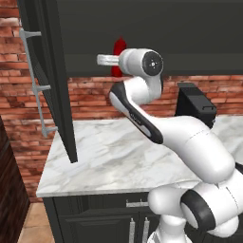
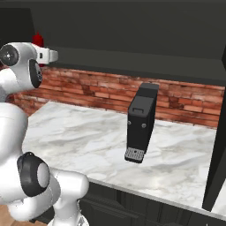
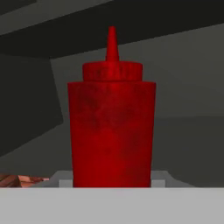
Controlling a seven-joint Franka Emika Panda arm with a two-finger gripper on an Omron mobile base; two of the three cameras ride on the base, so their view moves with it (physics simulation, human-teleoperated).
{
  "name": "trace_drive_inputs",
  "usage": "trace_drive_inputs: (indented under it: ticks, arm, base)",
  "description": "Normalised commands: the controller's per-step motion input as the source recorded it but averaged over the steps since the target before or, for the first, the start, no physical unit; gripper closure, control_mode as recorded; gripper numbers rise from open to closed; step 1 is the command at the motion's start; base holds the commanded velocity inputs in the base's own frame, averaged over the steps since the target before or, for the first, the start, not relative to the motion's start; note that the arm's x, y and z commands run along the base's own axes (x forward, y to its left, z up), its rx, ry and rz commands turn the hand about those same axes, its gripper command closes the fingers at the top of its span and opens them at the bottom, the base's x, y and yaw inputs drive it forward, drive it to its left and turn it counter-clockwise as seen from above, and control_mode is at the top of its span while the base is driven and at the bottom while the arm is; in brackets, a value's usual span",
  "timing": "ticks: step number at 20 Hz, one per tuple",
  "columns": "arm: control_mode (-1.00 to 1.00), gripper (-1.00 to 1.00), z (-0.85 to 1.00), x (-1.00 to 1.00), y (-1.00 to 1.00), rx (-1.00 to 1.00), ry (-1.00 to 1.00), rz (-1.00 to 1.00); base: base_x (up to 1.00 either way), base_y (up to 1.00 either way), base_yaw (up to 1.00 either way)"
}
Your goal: Move the ketchup and ketchup from the cabinet to the dining counter.
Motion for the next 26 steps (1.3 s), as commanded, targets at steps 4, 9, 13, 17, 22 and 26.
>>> trace_drive_inputs:
  ticks: [4,9,13,17,22,26]
  arm:
    - [-1.00,1.00,0.08,-0.85,-0.18,0.09,0.00,0.00]
    - [-1.00,1.00,0.07,-0.87,-0.18,0.03,0.00,0.00]
    - [-1.00,1.00,0.03,-0.83,-0.15,0.00,0.00,0.00]
    - [-1.00,1.00,0.05,-0.78,-0.26,0.01,0.01,0.00]
    - [-1.00,1.00,0.07,-0.79,-0.35,0.01,0.06,0.00]
    - [-1.00,1.00,0.05,-0.72,-0.29,0.00,0.09,0.00]
  base:
    - [0.00,0.00,0.00]
    - [0.00,0.00,0.00]
    - [0.00,0.00,0.00]
    - [0.00,0.00,0.00]
    - [0.00,0.00,0.00]
    - [0.00,0.00,0.00]
